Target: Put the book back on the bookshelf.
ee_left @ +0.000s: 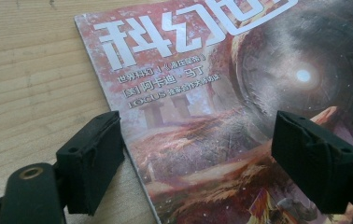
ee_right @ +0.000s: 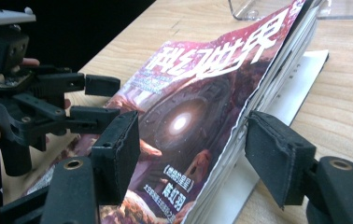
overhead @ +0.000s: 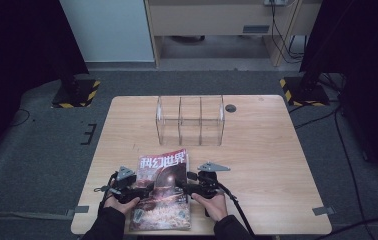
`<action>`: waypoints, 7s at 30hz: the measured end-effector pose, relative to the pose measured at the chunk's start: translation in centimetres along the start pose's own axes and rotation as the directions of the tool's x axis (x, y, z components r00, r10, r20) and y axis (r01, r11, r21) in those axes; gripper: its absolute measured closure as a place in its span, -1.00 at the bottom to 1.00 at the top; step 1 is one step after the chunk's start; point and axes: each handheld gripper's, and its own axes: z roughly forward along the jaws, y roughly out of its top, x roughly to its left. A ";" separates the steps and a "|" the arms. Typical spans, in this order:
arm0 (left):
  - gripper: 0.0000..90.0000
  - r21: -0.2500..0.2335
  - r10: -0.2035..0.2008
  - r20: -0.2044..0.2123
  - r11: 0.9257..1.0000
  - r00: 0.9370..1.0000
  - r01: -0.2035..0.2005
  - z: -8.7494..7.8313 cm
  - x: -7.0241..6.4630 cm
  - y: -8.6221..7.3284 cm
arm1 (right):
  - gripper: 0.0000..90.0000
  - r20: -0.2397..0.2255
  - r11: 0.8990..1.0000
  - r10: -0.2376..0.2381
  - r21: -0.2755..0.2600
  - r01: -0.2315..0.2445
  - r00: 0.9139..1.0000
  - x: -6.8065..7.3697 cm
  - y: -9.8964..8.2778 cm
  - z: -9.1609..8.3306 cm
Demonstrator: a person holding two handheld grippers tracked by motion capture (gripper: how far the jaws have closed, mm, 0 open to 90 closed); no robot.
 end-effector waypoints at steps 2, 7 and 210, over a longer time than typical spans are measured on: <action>-0.64 0.000 0.002 0.000 1.000 1.000 -0.002 0.0 0.0 0.0 | -0.18 -0.004 1.000 0.006 -0.019 -0.006 1.000 0.0 0.1 -0.1; -0.64 0.003 0.008 -0.003 1.000 1.000 -0.008 0.0 0.0 0.0 | -0.24 -0.011 1.000 -0.010 -0.002 0.010 1.000 0.2 0.4 0.1; 0.06 0.064 -0.078 0.231 0.996 0.970 0.065 0.3 0.8 1.6 | 0.92 -0.099 0.989 -0.046 0.136 0.059 0.994 -1.9 0.6 1.0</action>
